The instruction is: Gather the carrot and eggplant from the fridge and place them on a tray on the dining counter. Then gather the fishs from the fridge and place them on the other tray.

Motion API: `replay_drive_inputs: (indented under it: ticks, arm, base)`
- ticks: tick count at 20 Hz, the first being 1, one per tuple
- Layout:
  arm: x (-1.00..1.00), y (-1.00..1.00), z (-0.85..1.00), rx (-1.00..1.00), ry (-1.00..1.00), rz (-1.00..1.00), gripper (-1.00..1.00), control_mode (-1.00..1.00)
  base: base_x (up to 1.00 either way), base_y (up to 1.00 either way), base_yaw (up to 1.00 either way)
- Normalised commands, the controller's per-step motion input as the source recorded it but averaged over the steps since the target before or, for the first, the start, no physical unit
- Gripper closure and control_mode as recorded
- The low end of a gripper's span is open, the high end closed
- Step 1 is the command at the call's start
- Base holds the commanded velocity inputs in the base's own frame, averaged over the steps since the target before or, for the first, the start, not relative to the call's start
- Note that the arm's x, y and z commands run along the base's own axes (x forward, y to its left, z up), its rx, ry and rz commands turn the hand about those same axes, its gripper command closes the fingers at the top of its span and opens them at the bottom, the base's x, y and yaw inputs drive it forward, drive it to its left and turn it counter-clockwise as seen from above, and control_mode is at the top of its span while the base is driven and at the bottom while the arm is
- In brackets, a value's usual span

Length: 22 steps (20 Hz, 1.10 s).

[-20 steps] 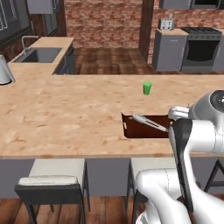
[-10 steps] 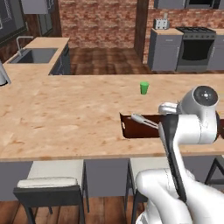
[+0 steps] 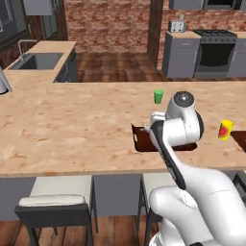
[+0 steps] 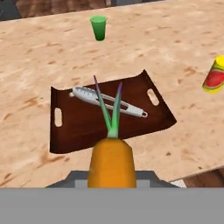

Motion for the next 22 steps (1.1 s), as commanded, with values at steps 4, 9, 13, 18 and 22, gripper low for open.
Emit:
replay_drive_inputs:
  ticks: [4,9,13,18,22]
  arm:
    - [0.91,0.0,-0.5,0.05,0.03,0.06,1.0,-1.0]
    - [0.79,0.0,-0.52,0.06,0.04,0.08,1.0,-1.0]
    - [0.58,0.0,-0.58,0.01,0.05,0.03,1.0,-1.0]
    - [0.39,-0.09,-0.4,0.02,0.01,0.0,1.0,-1.0]
    - [0.37,-0.03,-0.36,0.0,0.0,0.0,1.0,-1.0]
  base:
    - [0.0,0.0,0.0]
    - [0.0,0.0,0.0]
    - [0.0,0.0,0.0]
    - [0.0,0.0,0.0]
    - [0.0,0.0,0.0]
